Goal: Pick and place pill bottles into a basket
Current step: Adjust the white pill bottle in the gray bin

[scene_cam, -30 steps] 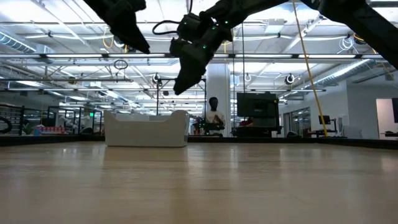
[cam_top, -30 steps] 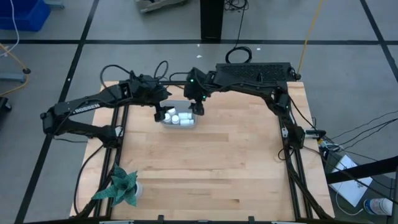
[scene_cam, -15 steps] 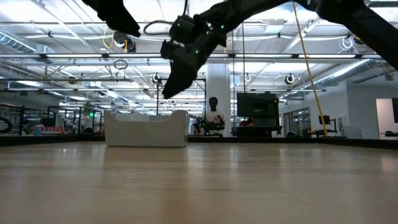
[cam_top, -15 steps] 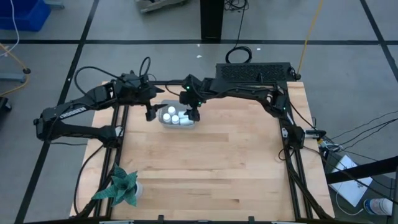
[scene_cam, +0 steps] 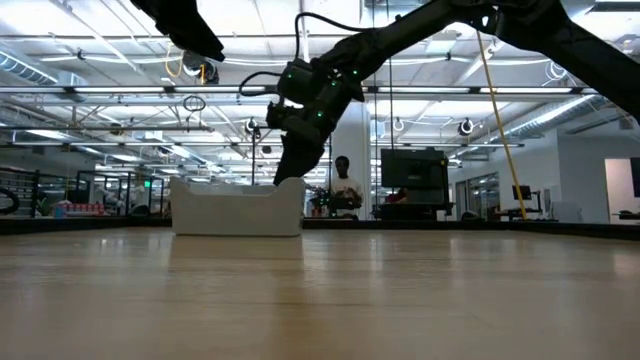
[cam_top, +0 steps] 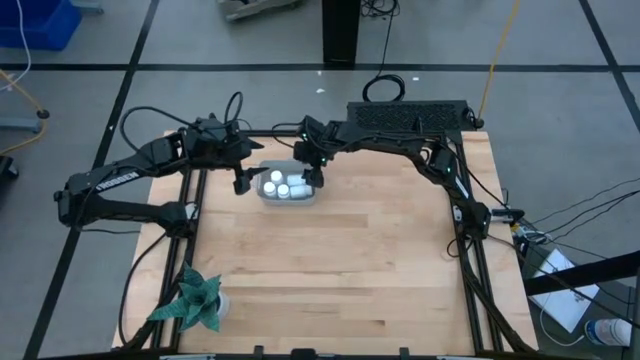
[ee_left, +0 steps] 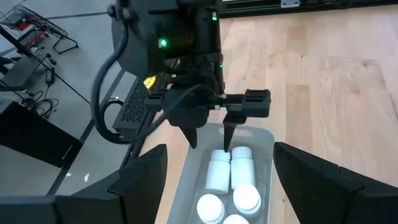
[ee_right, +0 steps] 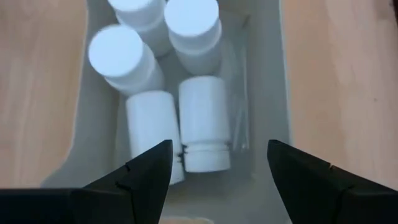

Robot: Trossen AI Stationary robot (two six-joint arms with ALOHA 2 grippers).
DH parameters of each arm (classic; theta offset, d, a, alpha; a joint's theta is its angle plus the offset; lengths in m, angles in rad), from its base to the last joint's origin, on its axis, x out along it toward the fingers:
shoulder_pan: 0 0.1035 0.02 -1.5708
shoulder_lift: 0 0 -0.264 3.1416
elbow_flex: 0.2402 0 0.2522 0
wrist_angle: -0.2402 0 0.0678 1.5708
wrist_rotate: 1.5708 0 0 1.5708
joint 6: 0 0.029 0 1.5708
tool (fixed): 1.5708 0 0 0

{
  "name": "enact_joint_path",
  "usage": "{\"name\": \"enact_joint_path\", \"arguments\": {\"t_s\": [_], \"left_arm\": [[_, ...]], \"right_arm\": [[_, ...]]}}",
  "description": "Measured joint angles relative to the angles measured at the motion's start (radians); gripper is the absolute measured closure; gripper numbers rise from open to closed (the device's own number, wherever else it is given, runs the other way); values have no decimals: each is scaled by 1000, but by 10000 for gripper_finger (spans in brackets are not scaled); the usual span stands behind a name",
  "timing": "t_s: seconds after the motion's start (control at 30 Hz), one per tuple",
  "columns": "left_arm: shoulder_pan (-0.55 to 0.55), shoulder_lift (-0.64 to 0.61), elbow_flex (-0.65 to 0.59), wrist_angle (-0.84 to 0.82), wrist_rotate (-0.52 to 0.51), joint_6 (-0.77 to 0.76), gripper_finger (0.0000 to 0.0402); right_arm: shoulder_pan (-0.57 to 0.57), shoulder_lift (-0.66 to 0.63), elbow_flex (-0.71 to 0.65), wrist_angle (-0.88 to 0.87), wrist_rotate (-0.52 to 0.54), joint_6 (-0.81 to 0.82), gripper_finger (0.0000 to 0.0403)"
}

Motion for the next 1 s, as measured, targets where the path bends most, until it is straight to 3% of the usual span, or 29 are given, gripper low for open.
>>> {"name": "enact_joint_path", "arguments": {"t_s": [0.53, 1.0], "left_arm": [[3, 0, 0, -2, 0, 2, 107], [3, 0, 0, -2, 1, 2, 107]], "right_arm": [[32, 12, -1, 16, -27, 11, 149], [27, 11, -114, 131, -52, 50, 149]]}}
